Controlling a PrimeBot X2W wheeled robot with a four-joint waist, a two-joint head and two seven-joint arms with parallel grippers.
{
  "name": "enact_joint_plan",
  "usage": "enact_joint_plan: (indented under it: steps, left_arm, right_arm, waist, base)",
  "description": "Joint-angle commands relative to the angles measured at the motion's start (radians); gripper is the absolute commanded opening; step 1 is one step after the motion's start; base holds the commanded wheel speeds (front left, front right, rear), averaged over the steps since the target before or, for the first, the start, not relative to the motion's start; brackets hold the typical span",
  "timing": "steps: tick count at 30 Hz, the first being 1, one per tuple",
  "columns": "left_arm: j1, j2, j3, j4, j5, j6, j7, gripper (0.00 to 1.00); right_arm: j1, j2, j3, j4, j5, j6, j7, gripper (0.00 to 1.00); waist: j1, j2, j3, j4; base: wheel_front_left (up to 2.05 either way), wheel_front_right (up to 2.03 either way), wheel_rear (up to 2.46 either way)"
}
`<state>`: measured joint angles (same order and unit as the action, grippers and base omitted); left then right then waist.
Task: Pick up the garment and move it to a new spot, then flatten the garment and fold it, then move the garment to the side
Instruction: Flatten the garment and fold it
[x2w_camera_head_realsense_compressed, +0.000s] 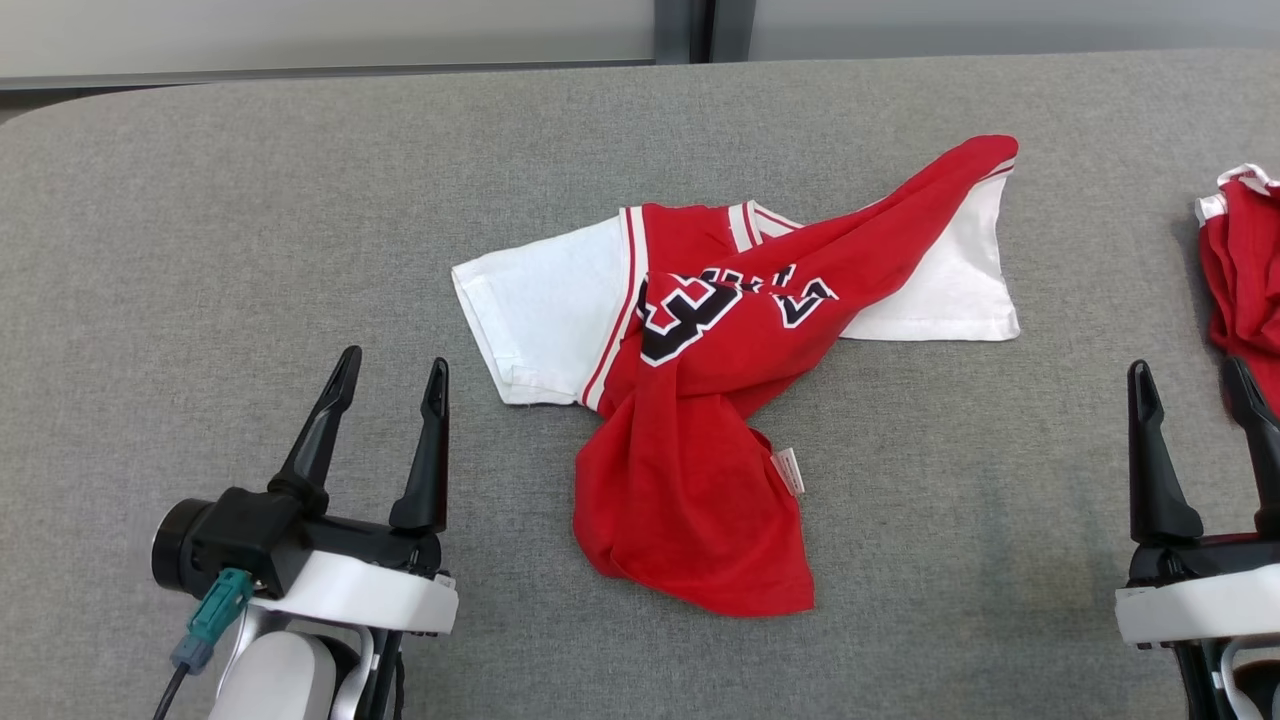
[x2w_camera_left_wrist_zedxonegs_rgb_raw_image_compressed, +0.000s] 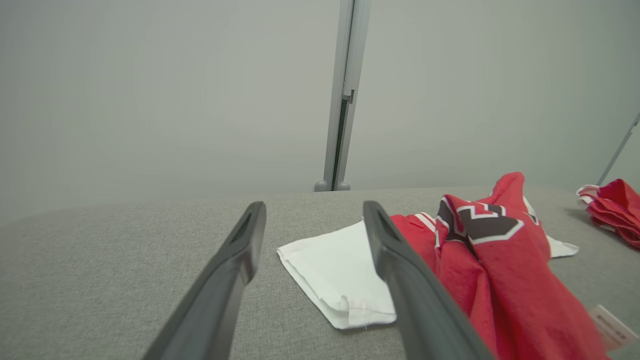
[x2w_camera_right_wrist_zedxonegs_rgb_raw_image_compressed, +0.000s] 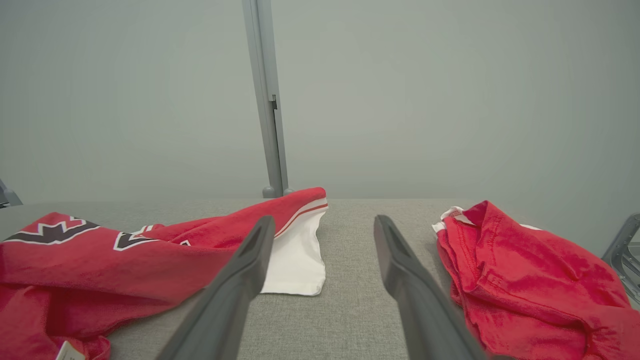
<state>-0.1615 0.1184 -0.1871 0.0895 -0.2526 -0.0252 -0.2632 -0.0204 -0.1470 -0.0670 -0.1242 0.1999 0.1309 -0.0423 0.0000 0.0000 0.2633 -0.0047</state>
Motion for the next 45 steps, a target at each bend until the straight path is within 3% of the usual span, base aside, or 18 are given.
enact_joint_plan:
  steps: [1, 9, 17, 22, 23, 24, 30, 36, 45]
  left_arm:
    - [0.009, 0.006, 0.001, -0.001, -0.004, 0.006, -0.001, 1.0]
    - [-0.001, -0.002, -0.03, -0.022, 0.004, 0.001, 0.013, 1.0]
    - [0.022, -0.037, -0.228, -0.042, -0.022, -0.067, 0.146, 1.0]
    - [0.0, -0.051, -0.275, 0.003, -0.029, -0.051, 0.204, 1.0]
    - [-0.007, -0.051, -0.273, 0.009, -0.028, -0.043, 0.204, 0.42]
    - [-0.013, -0.051, -0.271, 0.015, -0.028, -0.042, 0.205, 0.0]
    - [-0.034, -0.033, -0.238, 0.009, -0.035, -0.022, 0.197, 0.0]
    - [-0.096, 0.023, -0.16, -0.04, -0.033, 0.006, 0.194, 0.0]
    - [-0.3, 0.099, -0.064, 0.026, -0.056, -0.014, 0.216, 0.0]
  right_arm:
    - [0.005, 0.0, -0.003, -0.008, 0.0, -0.001, 0.004, 1.0]
    - [0.003, 0.006, -0.005, -0.022, -0.003, -0.001, 0.012, 1.0]
    - [-0.001, 0.018, -0.002, -0.033, 0.003, -0.001, 0.02, 1.0]
    - [-0.019, 0.019, 0.012, -0.025, 0.007, -0.001, 0.011, 1.0]
    - [-0.021, 0.017, 0.013, -0.023, 0.009, -0.001, 0.009, 1.0]
    - [-0.022, 0.015, 0.013, -0.021, 0.01, -0.001, 0.007, 1.0]
    - [-0.024, 0.018, 0.0, -0.019, 0.011, -0.001, 0.001, 1.0]
    - [-0.037, 0.028, -0.003, -0.025, 0.016, -0.001, -0.003, 1.0]
    - [-0.072, 0.036, 0.014, -0.018, 0.024, -0.001, -0.013, 1.0]
  waist:
    - [0.0, 0.0, 0.001, 0.001]
    - [0.0, 0.0, 0.009, 0.004]
    - [0.0, 0.0, 0.027, 0.001]
    - [0.0, 0.0, 0.04, -0.014]
    - [0.0, 0.0, 0.043, -0.016]
    - [0.0, 0.0, 0.045, -0.018]
    - [0.0, 0.0, 0.058, -0.017]
    - [0.0, 0.0, 0.083, -0.012]
    - [0.0, 0.0, 0.148, -0.041]
  base:
    - [0.0, 0.0, 0.0]
    - [0.0, 0.0, 0.0]
    - [0.0, 0.0, 0.0]
    - [0.0, 0.0, 0.0]
    - [0.0, 0.0, 0.0]
    - [0.0, 0.0, 0.0]
    - [0.0, 0.0, 0.0]
    - [0.0, 0.0, 0.0]
    - [0.0, 0.0, 0.0]
